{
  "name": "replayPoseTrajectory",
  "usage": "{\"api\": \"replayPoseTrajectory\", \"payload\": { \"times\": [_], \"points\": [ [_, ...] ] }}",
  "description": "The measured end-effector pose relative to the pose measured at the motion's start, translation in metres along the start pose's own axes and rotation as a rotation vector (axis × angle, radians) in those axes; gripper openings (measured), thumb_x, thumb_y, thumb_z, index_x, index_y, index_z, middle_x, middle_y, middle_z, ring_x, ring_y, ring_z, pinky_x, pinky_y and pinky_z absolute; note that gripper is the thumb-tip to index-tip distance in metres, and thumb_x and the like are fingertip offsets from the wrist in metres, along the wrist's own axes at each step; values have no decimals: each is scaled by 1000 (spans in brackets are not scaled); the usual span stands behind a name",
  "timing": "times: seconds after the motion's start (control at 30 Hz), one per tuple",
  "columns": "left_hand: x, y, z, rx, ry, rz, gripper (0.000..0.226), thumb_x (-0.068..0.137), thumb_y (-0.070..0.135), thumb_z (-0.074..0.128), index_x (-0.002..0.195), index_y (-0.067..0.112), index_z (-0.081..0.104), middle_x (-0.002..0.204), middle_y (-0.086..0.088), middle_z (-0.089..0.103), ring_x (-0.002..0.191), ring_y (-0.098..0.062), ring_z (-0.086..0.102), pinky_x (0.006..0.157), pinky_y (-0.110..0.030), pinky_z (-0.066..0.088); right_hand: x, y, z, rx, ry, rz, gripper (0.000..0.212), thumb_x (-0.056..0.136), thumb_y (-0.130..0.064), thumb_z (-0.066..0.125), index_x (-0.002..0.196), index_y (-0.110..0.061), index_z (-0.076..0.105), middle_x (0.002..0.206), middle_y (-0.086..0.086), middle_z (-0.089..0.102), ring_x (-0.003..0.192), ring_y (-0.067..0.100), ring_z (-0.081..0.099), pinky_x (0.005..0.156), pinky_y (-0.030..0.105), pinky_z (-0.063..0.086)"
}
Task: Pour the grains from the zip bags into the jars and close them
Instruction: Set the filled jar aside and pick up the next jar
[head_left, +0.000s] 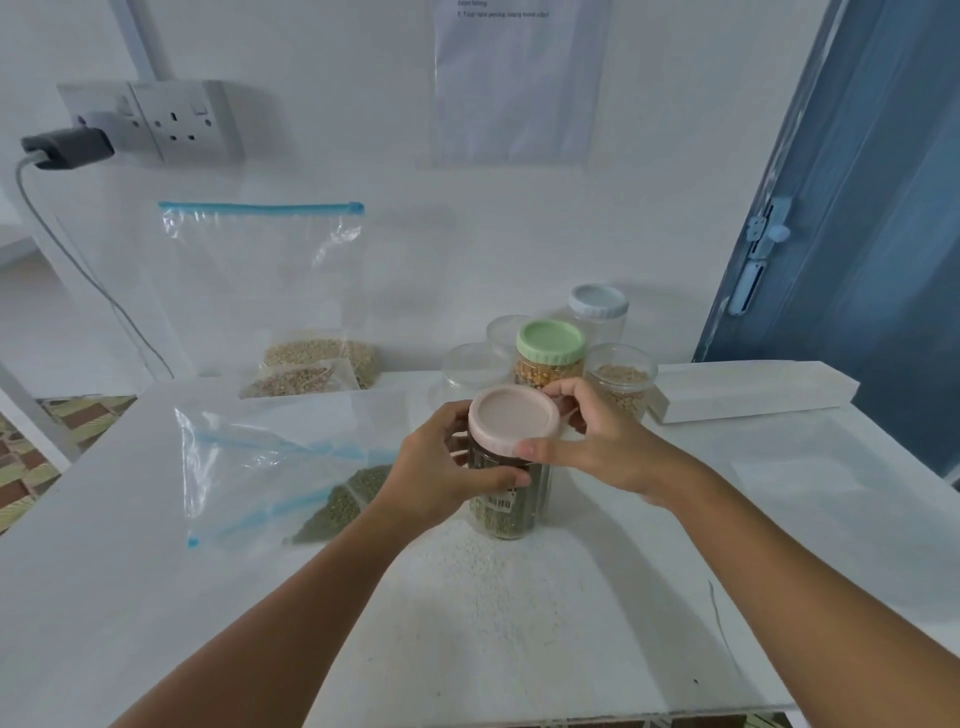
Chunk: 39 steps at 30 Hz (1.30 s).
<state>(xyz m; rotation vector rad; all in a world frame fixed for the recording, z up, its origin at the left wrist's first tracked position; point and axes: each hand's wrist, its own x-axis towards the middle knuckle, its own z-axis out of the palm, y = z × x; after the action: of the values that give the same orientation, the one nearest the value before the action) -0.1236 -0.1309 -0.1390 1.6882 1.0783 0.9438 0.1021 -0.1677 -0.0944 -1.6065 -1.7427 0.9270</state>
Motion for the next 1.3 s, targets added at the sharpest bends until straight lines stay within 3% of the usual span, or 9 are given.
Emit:
{"api": "replayPoseTrajectory", "payload": {
  "times": [0.17, 0.3, 0.4, 0.5, 0.6, 0.8, 0.97, 1.17, 1.3],
  "points": [
    [0, 0, 1, -10, -2, 5, 90, 51, 42, 105, 130, 35, 62, 120, 12, 73, 110, -9, 70, 98, -37, 59, 12, 0, 15, 4, 37, -20, 108, 46, -88, 84, 139, -45, 49, 140, -12, 48, 131, 11, 50, 109, 43, 49],
    [-1, 0, 2, -16, 6, 2, 92, 49, 44, 104, 130, 35, 61, 118, 13, 73, 109, -8, 70, 98, -38, 59, -1, 3, 28, -31, 241, -46, 99, 50, -99, 66, 114, -24, 56, 118, -8, 52, 111, 7, 52, 86, 30, 50],
    [0, 1, 1, -12, 11, 3, 98, 45, 53, 103, 131, 35, 60, 120, 13, 72, 111, -6, 69, 100, -38, 59, -5, 3, 19, 37, 439, -110, 100, 62, -105, 45, 87, -9, 59, 90, 2, 57, 82, 14, 54, 72, 37, 44],
    [-2, 1, 2, -5, 8, -5, 96, 46, 51, 104, 130, 35, 60, 119, 14, 72, 109, -6, 69, 98, -36, 59, -4, -2, 13, 7, 244, -27, 88, 66, -97, 55, 121, -29, 59, 123, -3, 49, 117, 15, 50, 100, 37, 42],
    [-4, 2, 3, -3, 17, -5, 90, 51, 41, 104, 129, 35, 61, 116, 15, 72, 107, -5, 70, 94, -32, 59, -5, -9, 17, -26, 8, -4, 100, 68, -81, 74, 152, -39, 37, 146, -13, 40, 138, 9, 41, 117, 43, 39],
    [-10, 5, 13, 4, 66, 30, 80, 63, 27, 101, 131, 29, 59, 116, 14, 71, 103, -3, 68, 82, -19, 56, -3, -14, 46, 44, 391, 18, 97, 51, -72, 92, 123, -30, 43, 115, -20, 55, 108, 0, 57, 86, 30, 56],
    [-13, 6, 13, 19, 76, 35, 81, 62, 32, 101, 131, 32, 58, 116, 16, 71, 104, -1, 68, 83, -16, 55, 2, -14, 30, 75, 157, 7, 99, 53, -74, 89, 134, -31, 50, 126, -13, 56, 115, 5, 58, 97, 39, 57],
    [-15, 6, 15, 54, 141, 59, 73, 65, 32, 99, 125, 35, 58, 112, 20, 70, 103, 1, 67, 81, -16, 55, 10, -13, 39, 136, 213, -26, 80, 57, -72, 88, 122, -39, 56, 120, -16, 62, 110, 2, 61, 93, 36, 57],
    [-11, 3, -1, 122, 206, 42, 75, 64, 39, 99, 125, 38, 56, 114, 19, 69, 104, 3, 66, 88, -21, 57, 16, -26, 35, 169, 51, -15, 80, 82, -86, 50, 145, -36, 50, 134, -23, 57, 122, 0, 54, 111, 35, 42]
  ]
}}
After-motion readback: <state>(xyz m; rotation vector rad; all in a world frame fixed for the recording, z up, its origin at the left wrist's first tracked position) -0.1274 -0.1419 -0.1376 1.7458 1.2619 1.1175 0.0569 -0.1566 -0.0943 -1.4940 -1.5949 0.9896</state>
